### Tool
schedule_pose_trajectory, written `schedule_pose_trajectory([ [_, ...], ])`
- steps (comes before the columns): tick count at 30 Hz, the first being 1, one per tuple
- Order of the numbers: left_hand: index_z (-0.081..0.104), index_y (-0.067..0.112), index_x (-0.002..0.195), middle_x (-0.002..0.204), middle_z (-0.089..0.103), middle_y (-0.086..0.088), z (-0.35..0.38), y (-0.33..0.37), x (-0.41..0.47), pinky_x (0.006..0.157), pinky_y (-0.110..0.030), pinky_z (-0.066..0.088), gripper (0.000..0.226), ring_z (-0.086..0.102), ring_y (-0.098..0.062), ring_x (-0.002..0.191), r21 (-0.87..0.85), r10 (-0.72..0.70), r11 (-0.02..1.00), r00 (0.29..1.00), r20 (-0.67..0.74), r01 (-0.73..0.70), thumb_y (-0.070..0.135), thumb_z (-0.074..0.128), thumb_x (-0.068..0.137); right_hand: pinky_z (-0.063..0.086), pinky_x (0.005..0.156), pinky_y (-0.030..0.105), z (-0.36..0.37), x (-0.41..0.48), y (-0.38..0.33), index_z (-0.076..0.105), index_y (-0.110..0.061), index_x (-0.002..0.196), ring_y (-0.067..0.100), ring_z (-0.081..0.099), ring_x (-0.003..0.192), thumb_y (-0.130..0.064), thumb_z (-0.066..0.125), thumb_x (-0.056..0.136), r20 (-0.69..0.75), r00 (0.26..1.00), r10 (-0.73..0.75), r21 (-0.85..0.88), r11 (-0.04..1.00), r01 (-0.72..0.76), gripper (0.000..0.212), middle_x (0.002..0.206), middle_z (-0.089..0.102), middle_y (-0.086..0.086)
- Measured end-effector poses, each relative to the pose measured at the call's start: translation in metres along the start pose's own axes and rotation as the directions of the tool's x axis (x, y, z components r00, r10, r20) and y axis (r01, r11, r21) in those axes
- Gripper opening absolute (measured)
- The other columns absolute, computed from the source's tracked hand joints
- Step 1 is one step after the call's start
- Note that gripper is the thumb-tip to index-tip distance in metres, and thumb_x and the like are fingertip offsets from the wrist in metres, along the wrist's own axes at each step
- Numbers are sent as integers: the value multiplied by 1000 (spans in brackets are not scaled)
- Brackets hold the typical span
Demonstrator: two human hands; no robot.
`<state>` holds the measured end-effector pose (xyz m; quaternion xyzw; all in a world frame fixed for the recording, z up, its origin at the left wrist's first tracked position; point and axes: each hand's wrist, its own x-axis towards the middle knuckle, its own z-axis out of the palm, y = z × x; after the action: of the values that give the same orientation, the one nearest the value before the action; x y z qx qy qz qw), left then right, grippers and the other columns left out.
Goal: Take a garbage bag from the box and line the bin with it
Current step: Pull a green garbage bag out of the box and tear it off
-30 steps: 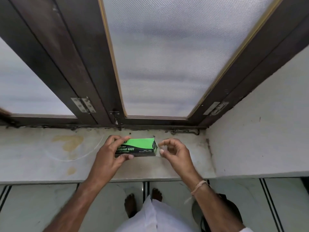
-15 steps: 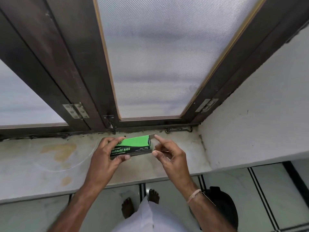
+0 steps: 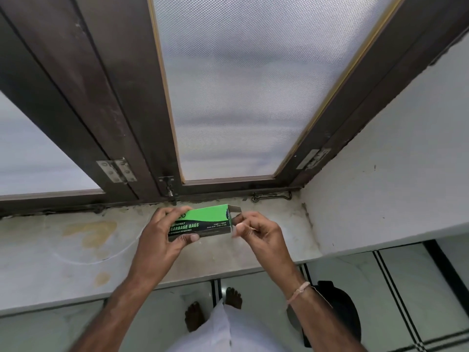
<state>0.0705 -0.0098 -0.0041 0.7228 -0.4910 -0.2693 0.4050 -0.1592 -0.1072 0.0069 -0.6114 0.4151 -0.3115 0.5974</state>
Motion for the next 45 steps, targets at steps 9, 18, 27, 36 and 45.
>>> schedule_pose_trajectory([
  [9, 66, 30, 134, 119, 58, 14, -5, 4, 2, 83, -23, 55, 64, 58, -1, 110, -12, 46, 999, 998, 34, -46, 51, 78, 75, 64, 86, 37, 12, 3, 5, 69, -26, 125, 29, 71, 100, -7, 87, 79, 90, 991, 103, 21, 994, -105, 53, 114, 70, 2],
  [18, 68, 26, 133, 120, 59, 3, -6, 33, 12, 72, -37, 59, 67, 57, -22, 109, 470, 237, 849, 969, 68, -241, 35, 89, 70, 59, 93, 35, 7, 7, 15, 65, -10, 130, 24, 73, 106, -12, 62, 100, 140, 930, 340, 388, 845, -368, 31, 118, 76, 9],
  [27, 66, 34, 133, 119, 53, 12, -1, 26, 17, 82, -37, 52, 63, 55, -16, 108, 314, 189, 925, 977, 102, -212, 37, 88, 73, 60, 78, 23, -1, 11, 15, 75, -3, 110, 11, 71, 89, 3, 67, 94, -16, 950, 311, 152, 940, -305, 18, 104, 78, 10],
  [36, 68, 29, 132, 118, 56, 10, 6, 19, 6, 90, -37, 52, 63, 60, -15, 108, 162, 139, 975, 987, 81, -151, 49, 79, 73, 63, 83, 32, -12, -3, 17, 71, -8, 107, 17, 76, 97, -6, 68, 97, -125, 950, 287, 217, 942, -256, 11, 109, 75, 11],
  [45, 65, 28, 137, 118, 58, 1, 24, -4, 4, 85, -43, 54, 69, 64, -27, 106, 335, -19, 942, 997, 75, -7, 54, 70, 74, 61, 80, 26, -47, -18, 15, 80, -15, 103, 16, 74, 83, -6, 60, 102, -372, 891, 260, 287, 945, -156, 22, 111, 75, 13],
])
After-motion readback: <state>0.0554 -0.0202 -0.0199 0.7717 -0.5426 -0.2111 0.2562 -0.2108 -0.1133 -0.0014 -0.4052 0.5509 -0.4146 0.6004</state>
